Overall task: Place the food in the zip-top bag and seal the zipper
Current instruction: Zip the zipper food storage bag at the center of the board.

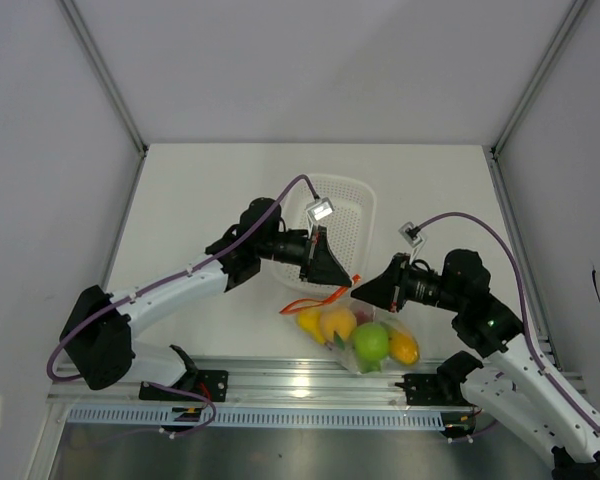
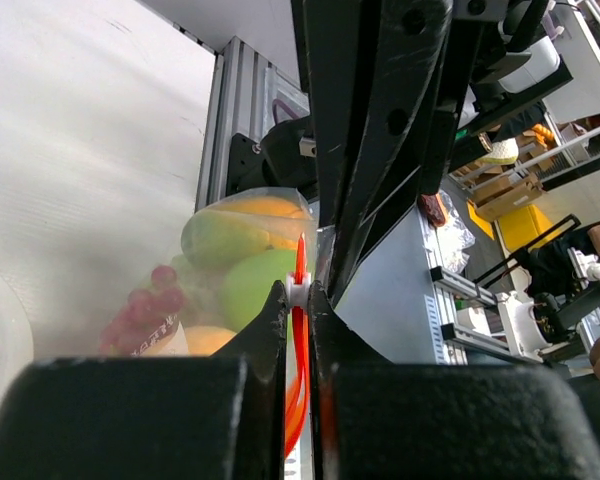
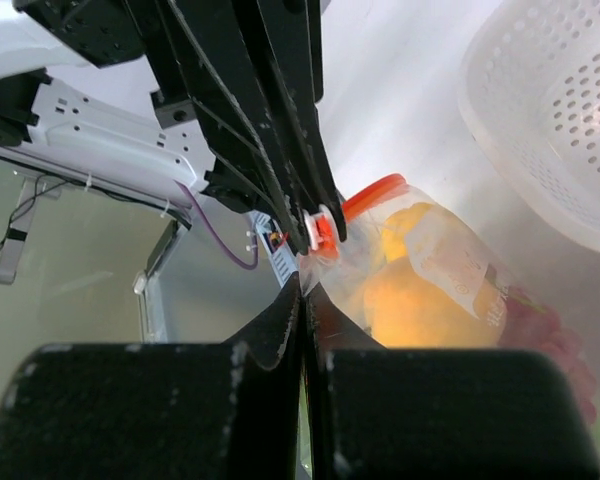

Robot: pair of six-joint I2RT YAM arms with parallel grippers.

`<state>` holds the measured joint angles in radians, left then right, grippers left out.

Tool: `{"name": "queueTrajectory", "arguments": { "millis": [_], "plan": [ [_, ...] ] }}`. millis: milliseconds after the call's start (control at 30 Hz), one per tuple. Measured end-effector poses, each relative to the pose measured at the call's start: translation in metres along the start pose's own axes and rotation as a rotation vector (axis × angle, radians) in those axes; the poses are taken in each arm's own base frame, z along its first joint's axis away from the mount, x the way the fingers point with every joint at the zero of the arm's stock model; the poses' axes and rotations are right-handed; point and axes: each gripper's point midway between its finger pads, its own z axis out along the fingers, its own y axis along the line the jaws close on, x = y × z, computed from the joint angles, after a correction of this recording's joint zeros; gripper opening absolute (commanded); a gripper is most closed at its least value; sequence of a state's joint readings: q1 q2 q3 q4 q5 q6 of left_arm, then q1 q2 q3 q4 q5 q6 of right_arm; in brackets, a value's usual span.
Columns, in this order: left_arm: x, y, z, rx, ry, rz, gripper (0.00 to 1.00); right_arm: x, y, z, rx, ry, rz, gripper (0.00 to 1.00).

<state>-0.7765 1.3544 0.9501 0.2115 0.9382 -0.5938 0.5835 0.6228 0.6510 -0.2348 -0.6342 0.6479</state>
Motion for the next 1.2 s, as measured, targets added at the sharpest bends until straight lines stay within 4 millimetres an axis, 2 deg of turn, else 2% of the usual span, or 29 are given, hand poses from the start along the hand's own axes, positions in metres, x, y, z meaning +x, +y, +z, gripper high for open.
{"name": "queueTrajectory", "arguments": {
  "millis": [233,433,600,833,1200],
  "plan": [
    [0.005,0.002,-0.001,-0.015,0.022,-0.017,0.01,-0.01,0.001,0.001,0.009,-0.065,0.054,0.0],
    [0.011,0.008,-0.002,-0.039,0.039,-0.029,0.0,-0.01,-0.006,0.003,0.025,-0.087,0.095,0.0],
    [0.012,0.004,-0.005,-0.043,0.043,-0.024,0.01,-0.014,-0.006,0.0,0.03,-0.112,0.093,0.0],
    [0.01,-0.002,-0.018,-0.06,0.025,0.003,0.01,-0.023,-0.008,-0.005,0.037,-0.146,0.102,0.0],
    [0.026,-0.005,-0.038,-0.129,0.066,-0.015,0.0,-0.027,-0.003,-0.005,0.005,-0.151,0.089,0.0]
  ]
}}
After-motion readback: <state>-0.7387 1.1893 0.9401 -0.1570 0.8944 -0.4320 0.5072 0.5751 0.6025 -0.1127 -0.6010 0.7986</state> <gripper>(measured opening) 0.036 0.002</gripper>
